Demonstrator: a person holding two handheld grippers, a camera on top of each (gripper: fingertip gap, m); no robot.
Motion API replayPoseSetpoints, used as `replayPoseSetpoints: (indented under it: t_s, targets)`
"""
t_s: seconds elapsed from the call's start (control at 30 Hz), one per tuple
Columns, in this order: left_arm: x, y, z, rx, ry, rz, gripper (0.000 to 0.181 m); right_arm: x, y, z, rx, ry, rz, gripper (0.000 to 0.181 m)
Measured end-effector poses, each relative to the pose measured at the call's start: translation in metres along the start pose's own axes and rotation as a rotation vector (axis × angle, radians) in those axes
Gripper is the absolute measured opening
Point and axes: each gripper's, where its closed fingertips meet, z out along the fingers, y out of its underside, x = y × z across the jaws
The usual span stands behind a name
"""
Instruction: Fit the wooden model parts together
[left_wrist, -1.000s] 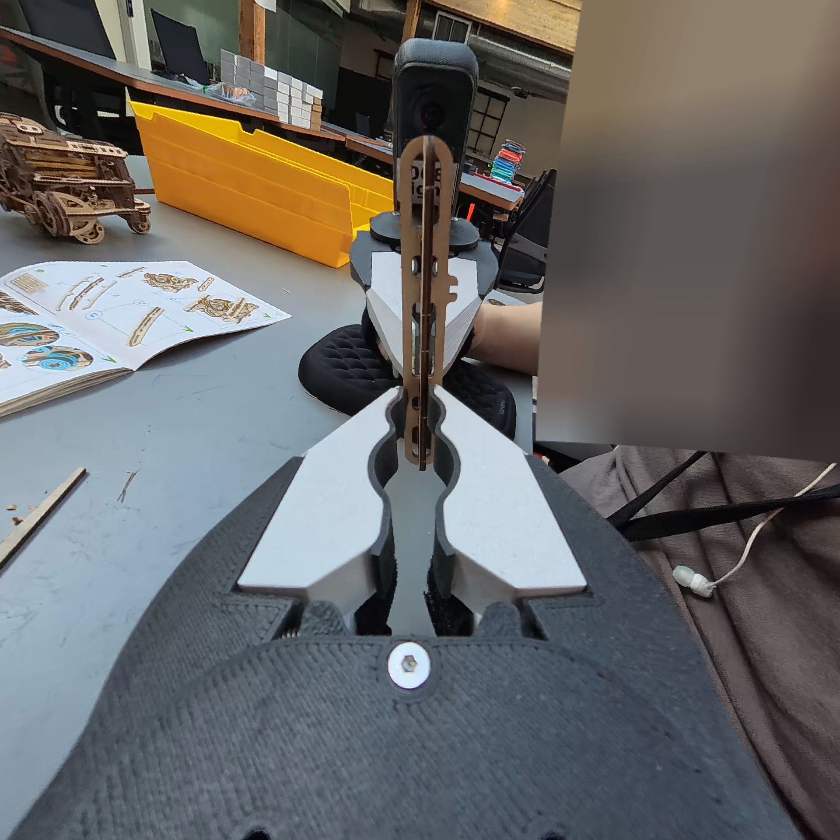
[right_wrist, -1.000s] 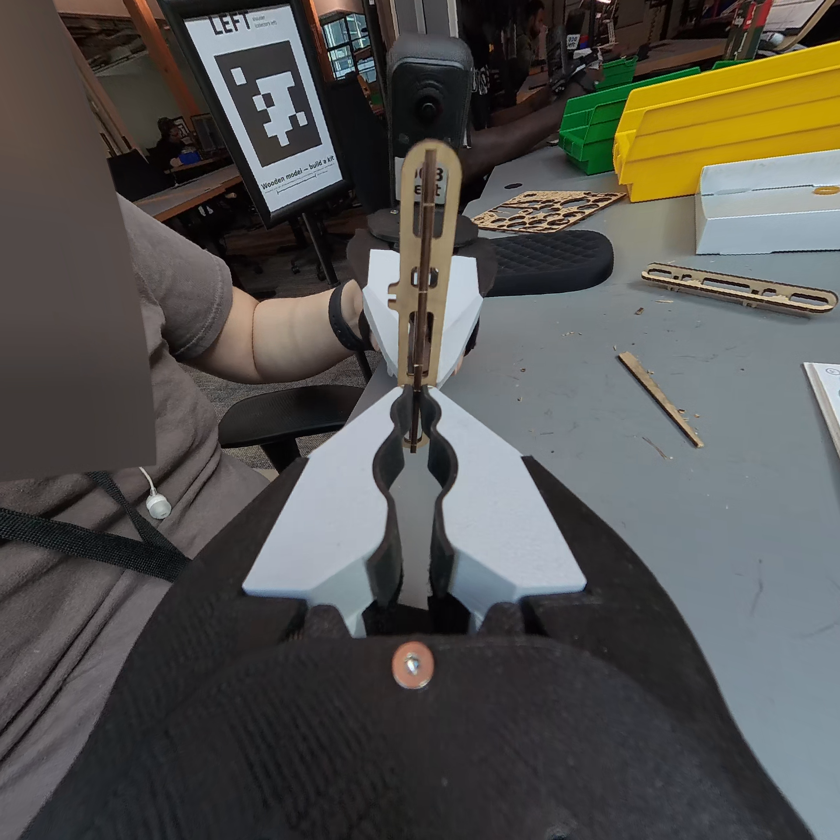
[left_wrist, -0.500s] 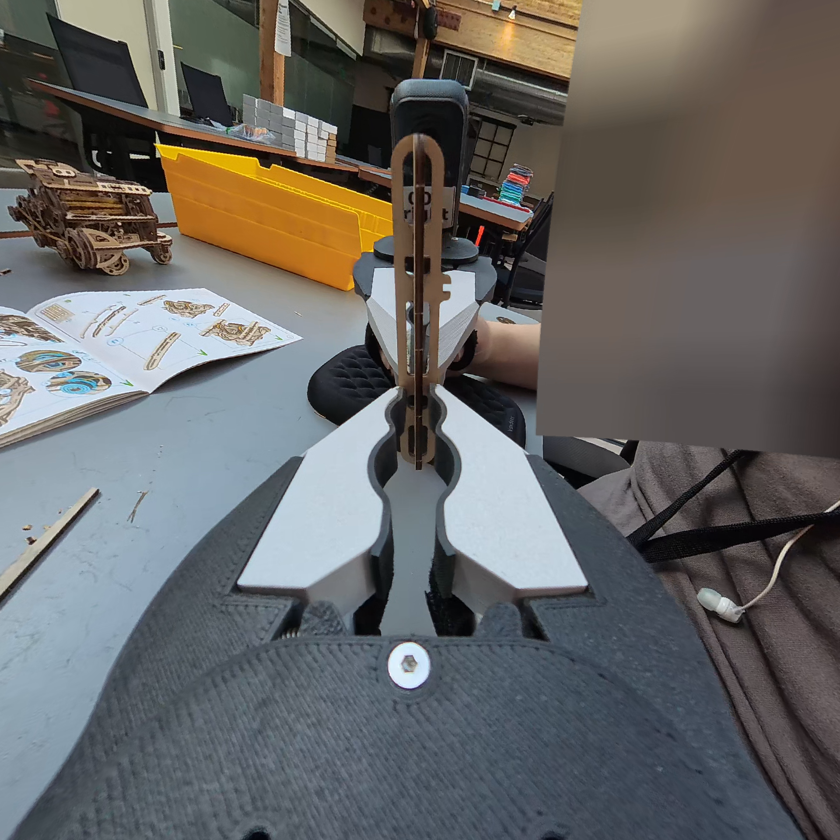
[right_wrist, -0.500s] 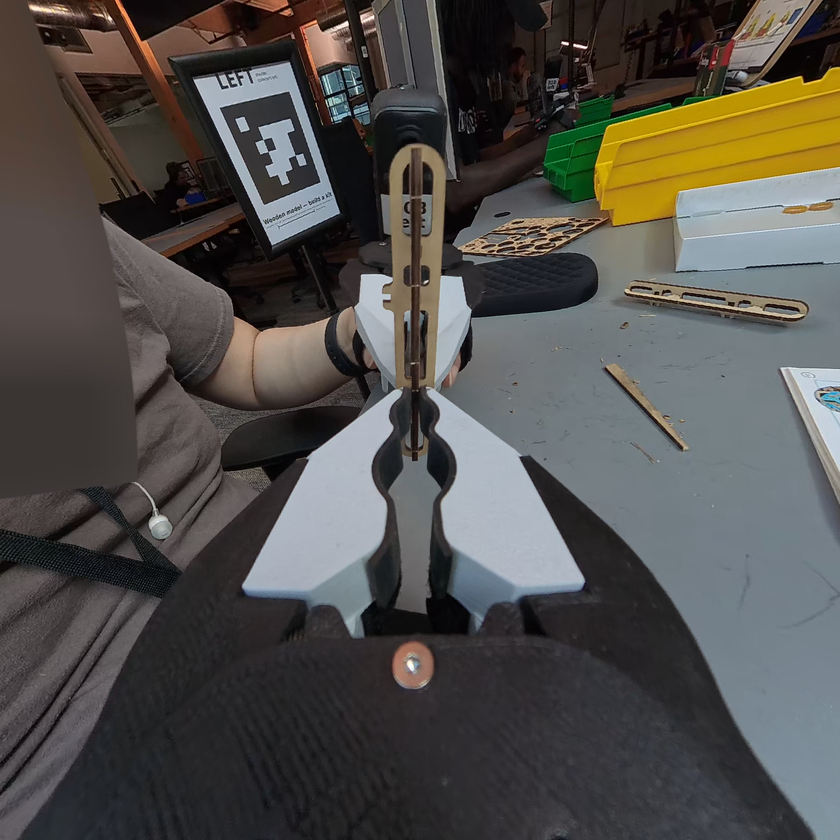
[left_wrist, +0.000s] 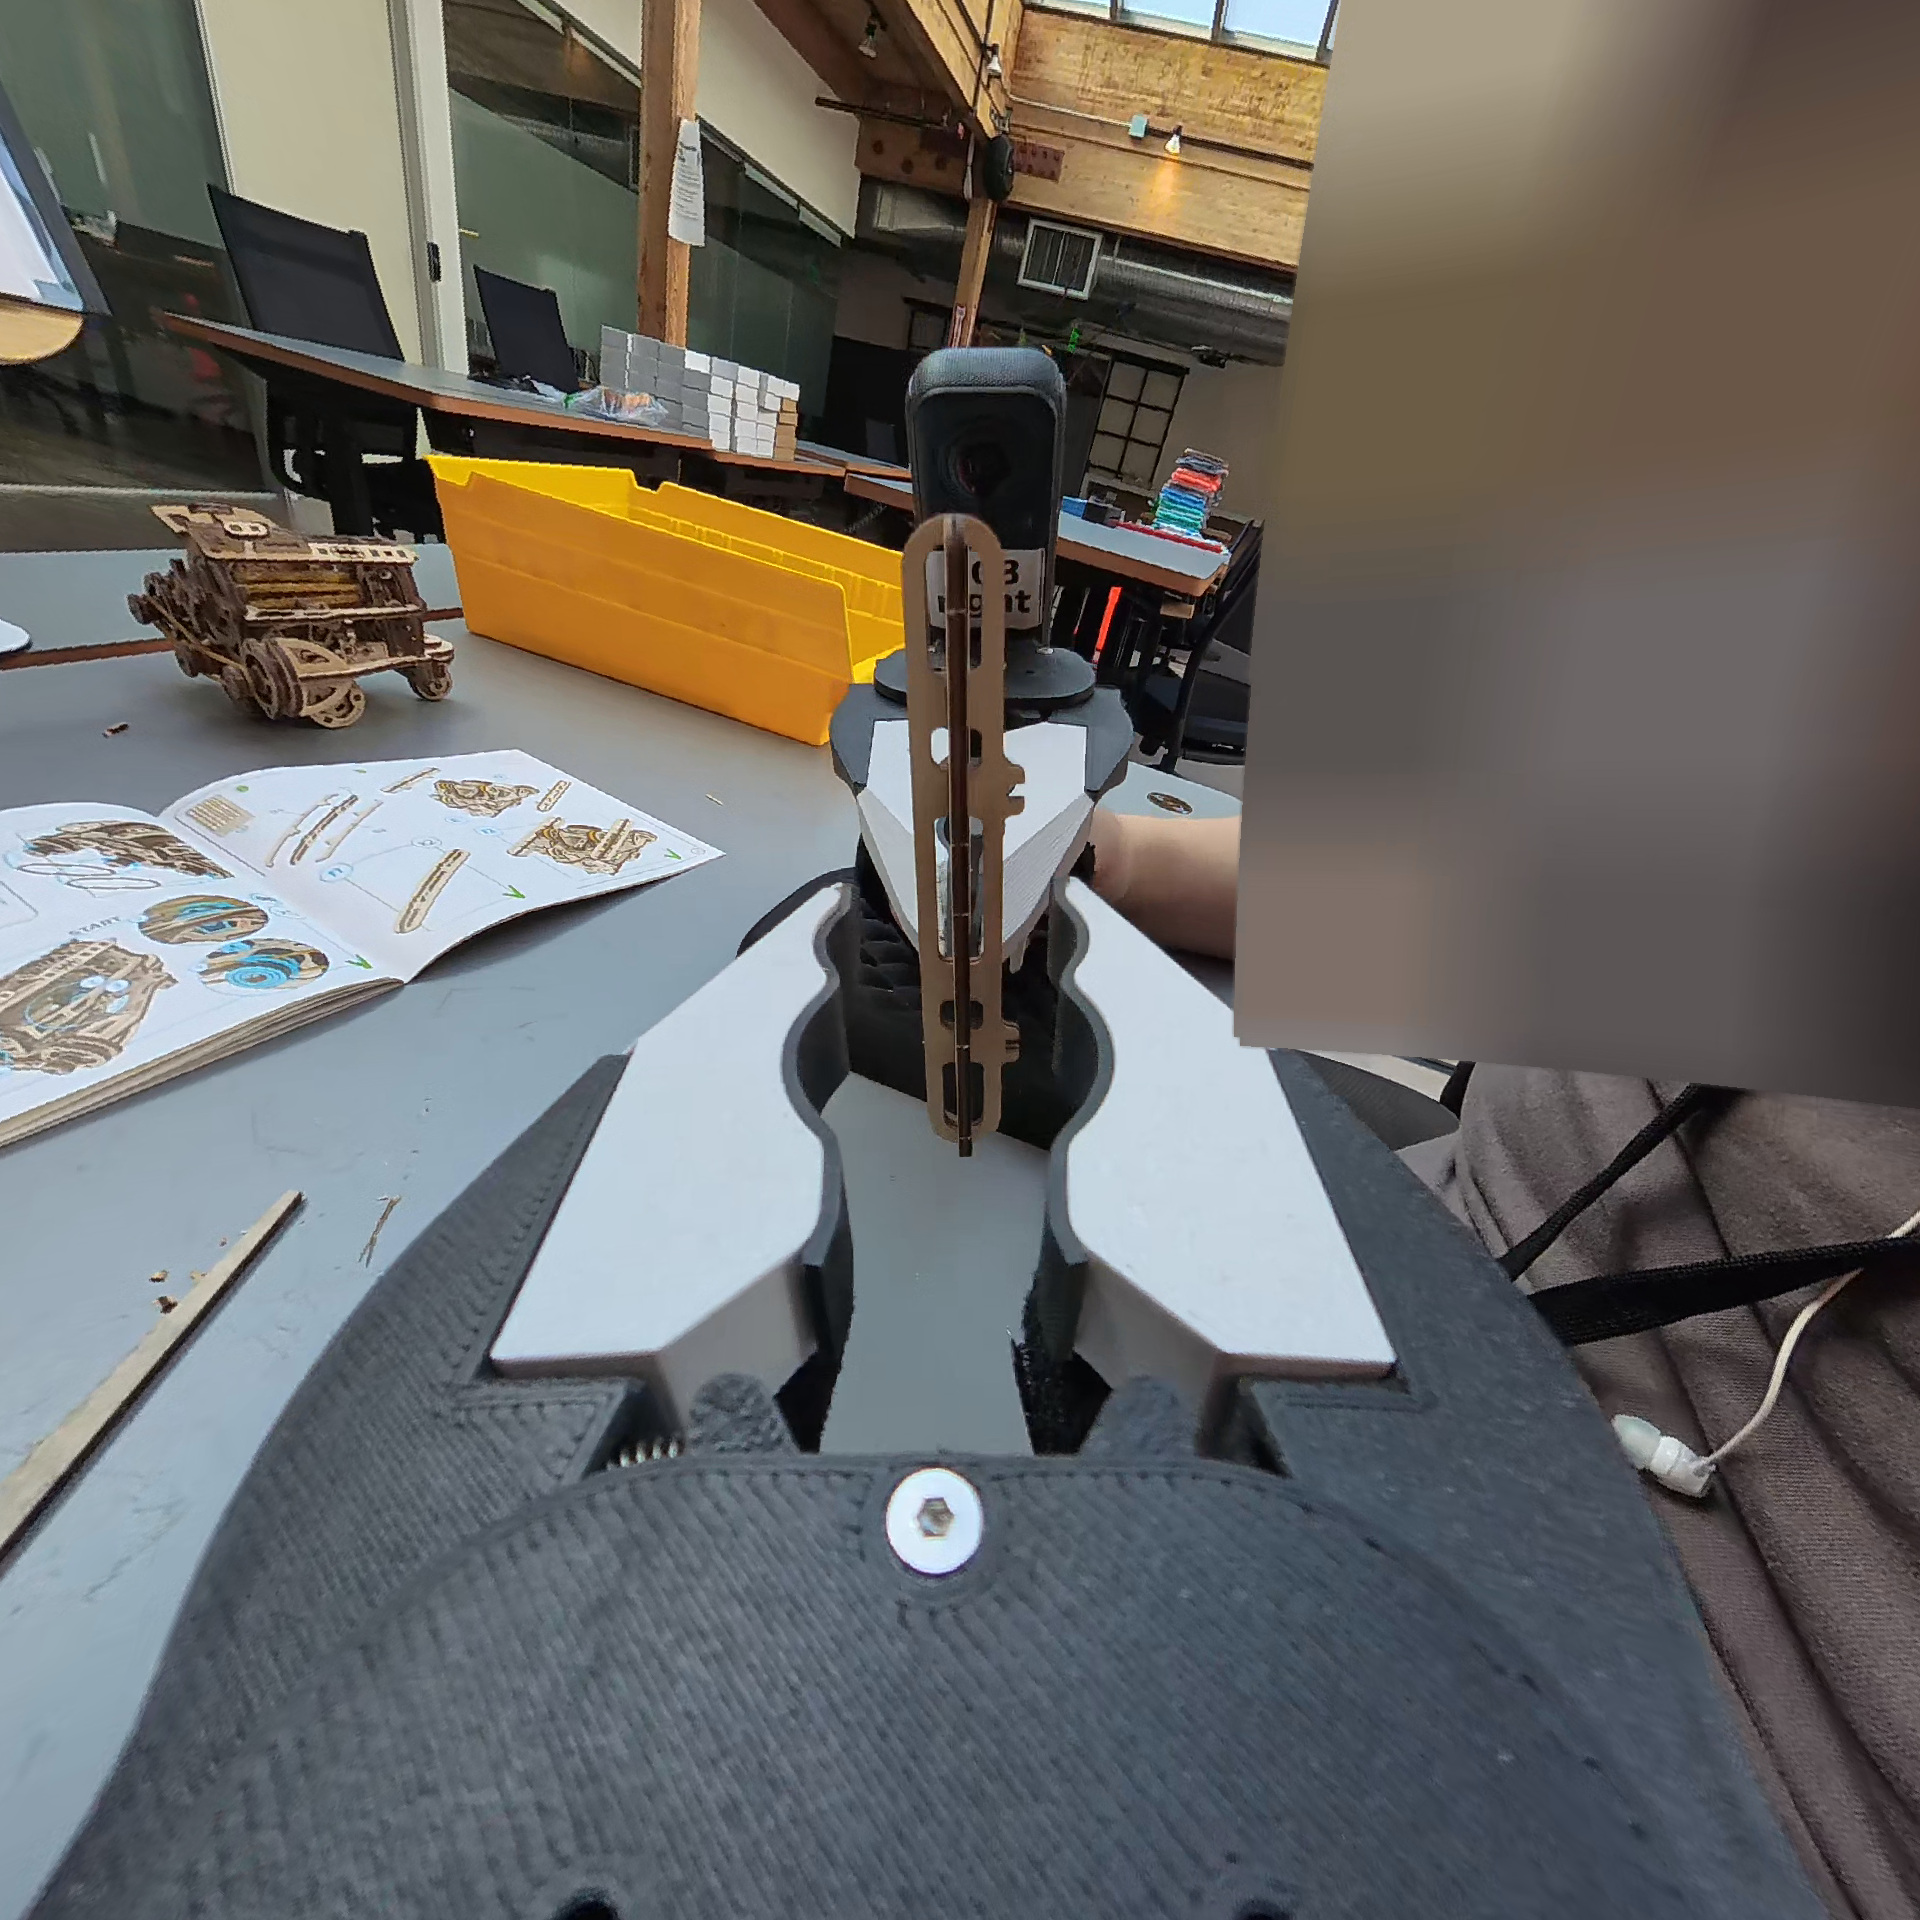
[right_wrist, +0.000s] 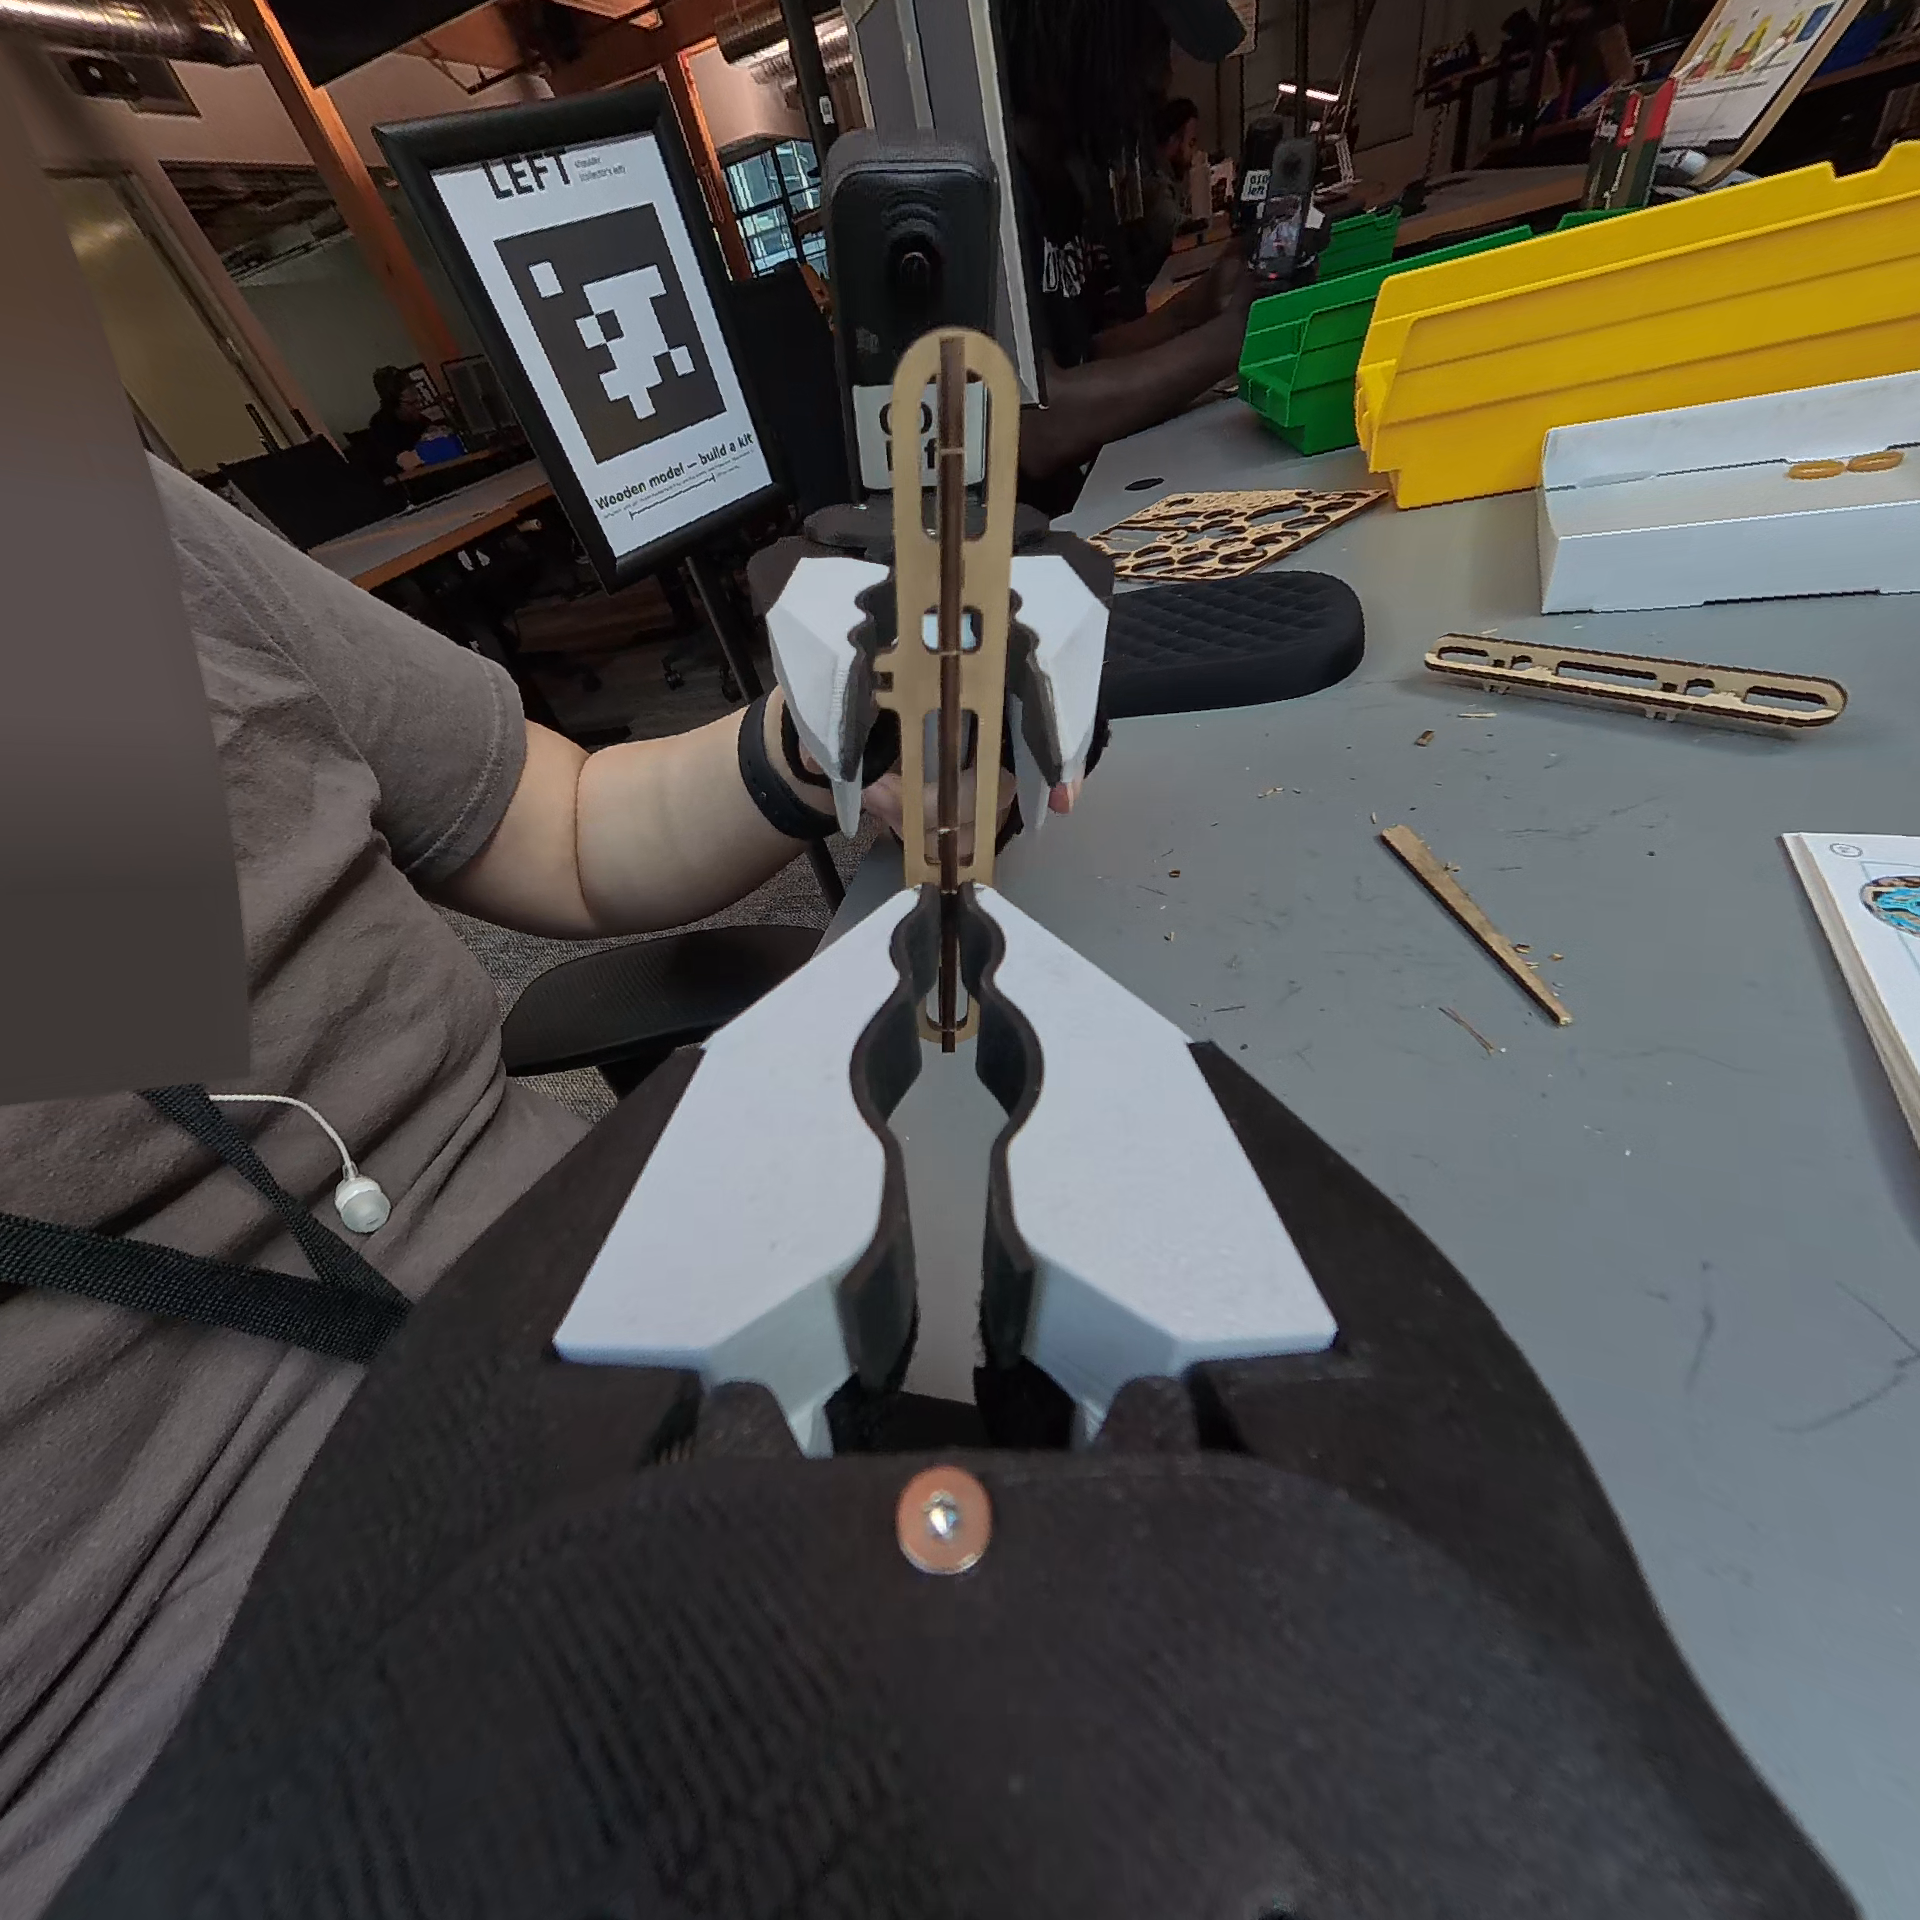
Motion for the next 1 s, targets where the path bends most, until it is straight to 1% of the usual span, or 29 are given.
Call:
replayPoseSetpoints:
  t_s: [0.17, 0.5, 0.6, 0.67, 1.0]
  targets:
    - [0.002, 0.006, 0.007, -0.034, 0.016, 0.009, 0.034, 0.001, 0.000, 0.000, -0.002, 0.006, -0.002, 0.000]
    - [-0.003, 0.023, 0.010, -0.096, 0.003, 0.047, 0.027, 0.001, -0.001, -0.001, 0.008, 0.001, 0.006, 0.000]
    - [-0.001, 0.024, 0.009, -0.091, 0.016, 0.046, 0.022, 0.000, -0.001, -0.001, 0.007, -0.002, 0.008, 0.000]
    - [0.001, 0.021, 0.008, -0.072, 0.035, 0.040, 0.015, 0.000, -0.001, -0.001, 0.006, -0.006, 0.008, 0.000]
    - [0.002, 0.019, 0.009, -0.048, 0.041, 0.050, 0.014, 0.000, -0.002, -0.001, 0.019, -0.014, 0.016, 0.000]
